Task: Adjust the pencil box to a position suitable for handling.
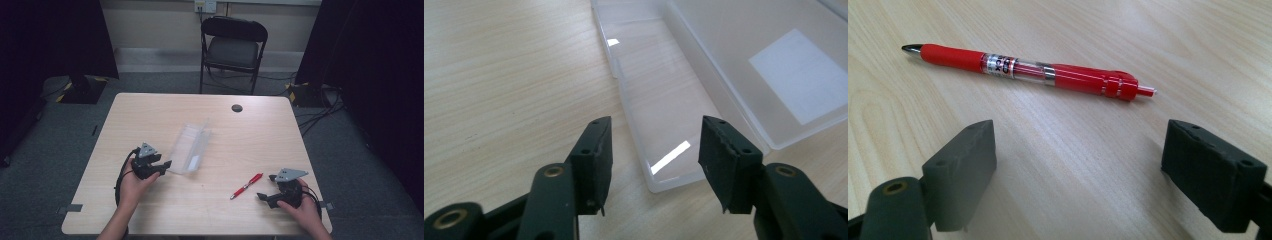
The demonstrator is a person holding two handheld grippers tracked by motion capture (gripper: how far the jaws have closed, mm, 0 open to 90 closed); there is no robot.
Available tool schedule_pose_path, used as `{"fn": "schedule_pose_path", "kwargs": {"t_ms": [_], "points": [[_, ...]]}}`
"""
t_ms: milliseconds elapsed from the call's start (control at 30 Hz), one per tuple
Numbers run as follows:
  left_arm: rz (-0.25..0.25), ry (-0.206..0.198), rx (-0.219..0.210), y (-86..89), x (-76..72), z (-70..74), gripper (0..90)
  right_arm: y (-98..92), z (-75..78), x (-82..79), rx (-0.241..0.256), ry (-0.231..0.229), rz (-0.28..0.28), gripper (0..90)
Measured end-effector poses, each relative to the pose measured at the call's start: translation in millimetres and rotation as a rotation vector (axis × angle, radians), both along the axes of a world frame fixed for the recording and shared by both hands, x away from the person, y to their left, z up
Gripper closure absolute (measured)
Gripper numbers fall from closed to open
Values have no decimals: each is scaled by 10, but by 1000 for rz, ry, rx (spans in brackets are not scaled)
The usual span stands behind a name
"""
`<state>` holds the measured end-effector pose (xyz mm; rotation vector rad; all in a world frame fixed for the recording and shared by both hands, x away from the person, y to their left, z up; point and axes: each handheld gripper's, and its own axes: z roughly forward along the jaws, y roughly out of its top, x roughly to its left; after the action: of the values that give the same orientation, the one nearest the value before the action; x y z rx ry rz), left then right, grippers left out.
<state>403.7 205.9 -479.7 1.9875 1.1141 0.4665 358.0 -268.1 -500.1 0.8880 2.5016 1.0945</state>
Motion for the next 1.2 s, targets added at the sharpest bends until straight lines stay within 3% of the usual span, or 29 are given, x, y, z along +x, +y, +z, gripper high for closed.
{"fn": "schedule_pose_path", "kwargs": {"t_ms": [267, 367, 500, 1200], "points": [[5, 58, -5, -75, 27, -46, 610, 0, 0, 0, 0, 0, 0, 136], [11, 66, 6, -91, 27, -38, 631, 0, 0, 0, 0, 0, 0, 136], [13, 80, -12, -106, 24, -43, 677, 0, 0, 0, 0, 0, -1, 136], [25, 124, -17, -210, 28, -75, 758, -1, 0, 0, 1, 1, -1, 136]]}}
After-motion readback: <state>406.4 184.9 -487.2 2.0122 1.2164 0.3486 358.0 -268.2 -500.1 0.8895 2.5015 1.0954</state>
